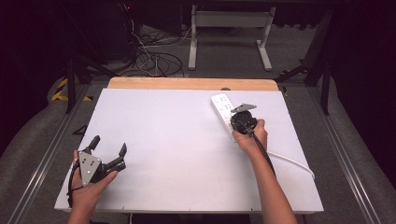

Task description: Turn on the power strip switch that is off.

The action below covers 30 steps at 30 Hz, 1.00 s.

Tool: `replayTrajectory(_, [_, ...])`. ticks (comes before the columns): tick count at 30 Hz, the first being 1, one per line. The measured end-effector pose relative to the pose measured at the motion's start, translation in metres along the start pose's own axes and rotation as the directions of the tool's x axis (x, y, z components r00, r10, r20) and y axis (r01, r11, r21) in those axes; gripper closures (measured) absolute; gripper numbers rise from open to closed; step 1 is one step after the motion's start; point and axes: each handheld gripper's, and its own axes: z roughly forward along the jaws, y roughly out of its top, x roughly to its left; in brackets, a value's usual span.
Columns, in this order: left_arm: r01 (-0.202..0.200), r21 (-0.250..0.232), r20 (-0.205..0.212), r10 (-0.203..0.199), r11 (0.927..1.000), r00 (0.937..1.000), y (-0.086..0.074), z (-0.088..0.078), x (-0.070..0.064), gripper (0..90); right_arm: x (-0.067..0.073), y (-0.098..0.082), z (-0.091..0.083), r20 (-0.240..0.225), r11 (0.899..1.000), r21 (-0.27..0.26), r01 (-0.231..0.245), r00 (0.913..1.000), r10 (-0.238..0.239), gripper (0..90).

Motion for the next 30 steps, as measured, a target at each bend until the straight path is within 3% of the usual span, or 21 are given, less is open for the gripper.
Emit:
replayTrajectory(5, [-0.003, 0.002, -0.001, 0.003, 1.0, 1.0, 0.0, 0.0, 0.0, 10.8, 0.0, 0.001, 0.002, -0.008, 1.0, -0.002, -0.018, 0.9998, 0.018, 90.0])
replayTrajectory(7, [-0.003, 0.0, -0.002, 0.003, 1.0, 1.0, 0.0, -0.001, -0.001, 10.8, 0.005, 0.003, 0.004, -0.033, 1.0, -0.002, -0.011, 0.9994, 0.011, 90.0])
replayTrajectory(9, [0.005, -0.003, -0.005, -0.005, 1.0, 1.0, 0.001, -0.002, 0.0, 10.8, 0.011, 0.005, 0.005, 0.035, 0.999, 0.012, 0.042, 0.9985, -0.043, 90.0])
replayTrajectory(10, [0.003, -0.006, -0.007, -0.003, 1.0, 1.0, 0.001, -0.003, 0.001, 10.8, 0.013, 0.006, 0.005, 0.047, 0.998, 0.02, 0.055, 0.9973, -0.056, 90.0])
replayTrajectory(19, [0.044, -0.029, -0.051, -0.045, 0.9986, 0.9977, 0.002, -0.013, 0.013, 10.8, 0.008, -0.002, 0.002, 0.033, 0.999, -0.03, -0.045, 0.9984, 0.046, 90.0])
replayTrajectory(22, [0.063, -0.04, -0.07, -0.066, 0.9972, 0.9953, 0.004, -0.015, 0.017, 10.8, 0.007, -0.004, 0.0, 0.03, 0.998, -0.044, -0.051, 0.9982, 0.052, 90.0])
replayTrajectory(30, [0.05, -0.025, -0.055, -0.051, 0.9984, 0.9972, 0.002, -0.009, 0.012, 10.8, 0.004, -0.009, -0.002, 0.017, 0.996, -0.066, -0.053, 0.9984, 0.055, 90.0])
